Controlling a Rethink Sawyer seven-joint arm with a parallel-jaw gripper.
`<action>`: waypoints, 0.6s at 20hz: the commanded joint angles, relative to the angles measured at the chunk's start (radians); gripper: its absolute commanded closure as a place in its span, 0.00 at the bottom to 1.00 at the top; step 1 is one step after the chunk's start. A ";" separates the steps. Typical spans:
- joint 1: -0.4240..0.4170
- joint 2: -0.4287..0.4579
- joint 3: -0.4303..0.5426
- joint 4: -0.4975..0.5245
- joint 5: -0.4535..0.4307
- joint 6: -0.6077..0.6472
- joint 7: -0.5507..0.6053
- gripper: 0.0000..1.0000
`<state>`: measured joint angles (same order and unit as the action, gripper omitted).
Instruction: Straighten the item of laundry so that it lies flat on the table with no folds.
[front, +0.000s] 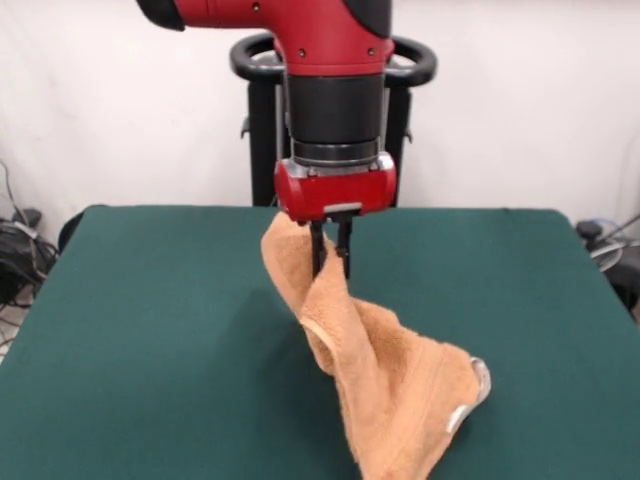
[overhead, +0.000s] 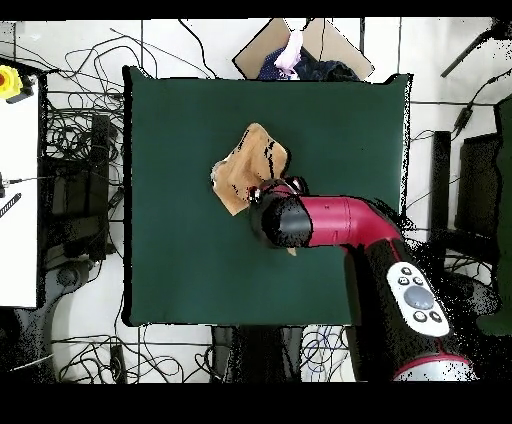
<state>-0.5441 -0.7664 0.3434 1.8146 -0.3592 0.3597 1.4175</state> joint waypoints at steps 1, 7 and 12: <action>0.036 -0.042 -0.108 0.080 0.098 -0.029 0.320 1.00; 0.042 -0.041 -0.149 0.100 0.156 -0.071 0.346 1.00; 0.050 -0.042 -0.179 0.106 0.182 -0.092 0.344 1.00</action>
<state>-0.5241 -0.7888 0.2311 1.8667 -0.2444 0.3267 1.4691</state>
